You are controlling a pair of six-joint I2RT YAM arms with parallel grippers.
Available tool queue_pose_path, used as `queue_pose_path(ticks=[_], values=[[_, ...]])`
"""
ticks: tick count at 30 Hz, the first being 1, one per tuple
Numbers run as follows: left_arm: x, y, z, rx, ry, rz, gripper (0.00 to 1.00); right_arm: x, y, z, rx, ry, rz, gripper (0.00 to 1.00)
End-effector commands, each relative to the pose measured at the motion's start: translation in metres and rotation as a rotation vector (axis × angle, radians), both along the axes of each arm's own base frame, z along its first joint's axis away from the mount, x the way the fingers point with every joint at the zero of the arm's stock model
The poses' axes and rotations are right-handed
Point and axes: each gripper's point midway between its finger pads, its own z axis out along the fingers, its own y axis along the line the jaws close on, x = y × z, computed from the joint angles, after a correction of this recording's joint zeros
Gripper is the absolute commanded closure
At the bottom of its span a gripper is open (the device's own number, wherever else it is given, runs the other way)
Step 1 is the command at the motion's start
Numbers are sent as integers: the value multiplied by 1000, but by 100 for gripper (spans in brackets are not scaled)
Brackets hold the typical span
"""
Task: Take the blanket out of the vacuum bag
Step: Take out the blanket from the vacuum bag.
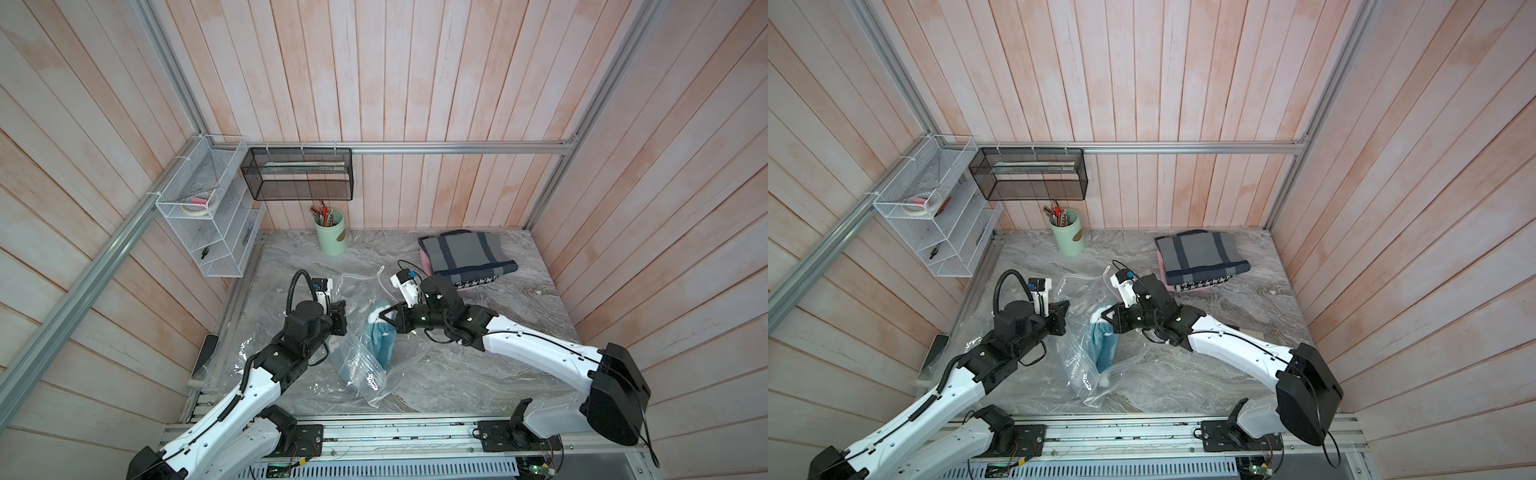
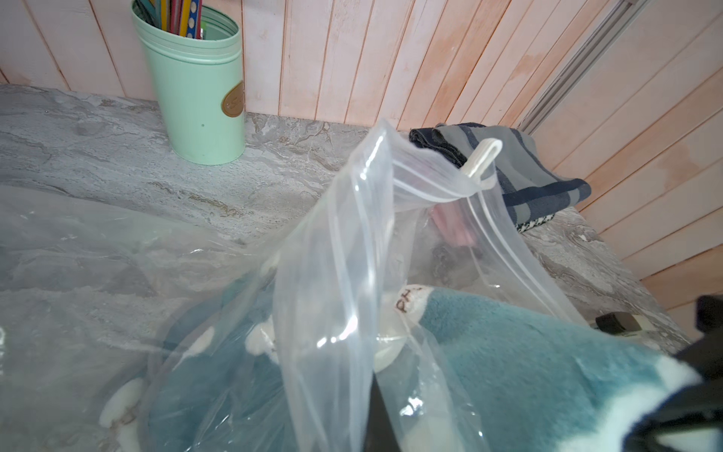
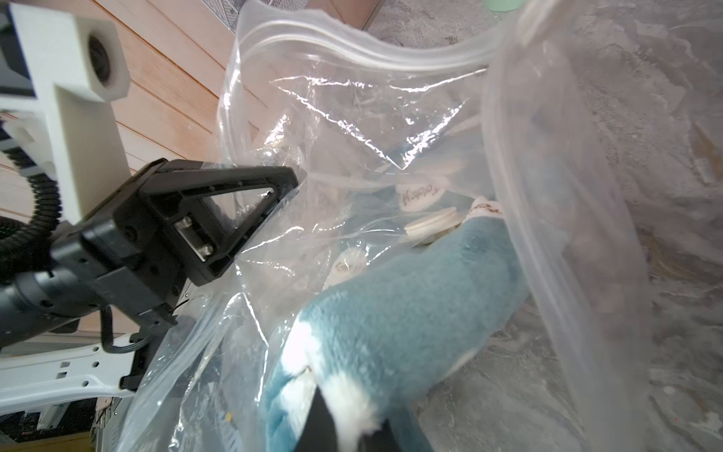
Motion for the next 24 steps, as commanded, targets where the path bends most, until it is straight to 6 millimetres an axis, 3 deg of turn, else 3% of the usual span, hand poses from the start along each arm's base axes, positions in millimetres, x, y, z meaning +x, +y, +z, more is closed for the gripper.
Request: queue_pose_path(ticks=[1, 4, 7, 9, 12, 15, 21, 24], values=[[-1, 8, -19, 30, 35, 43, 100, 9, -15, 44, 149, -50, -69, 100], [-4, -1, -30, -16, 51, 7, 100, 26, -33, 61, 243, -68, -157, 100], [-8, -7, -32, -34, 59, -19, 100, 38, -44, 55, 179, -89, -214, 100], [-11, -12, -24, -47, 38, -55, 100, 42, -49, 45, 163, -79, -230, 100], [-17, -19, 7, -101, -26, -97, 100, 46, -49, 28, 177, -42, -226, 100], [-16, -17, 21, -83, -48, -86, 100, 53, -42, 32, 193, -43, -213, 100], [-9, -25, -25, -16, 30, -53, 100, 69, -19, 79, 231, -92, -160, 100], [-6, -27, -43, 43, 48, -25, 100, 71, -16, 92, 256, -102, -155, 100]])
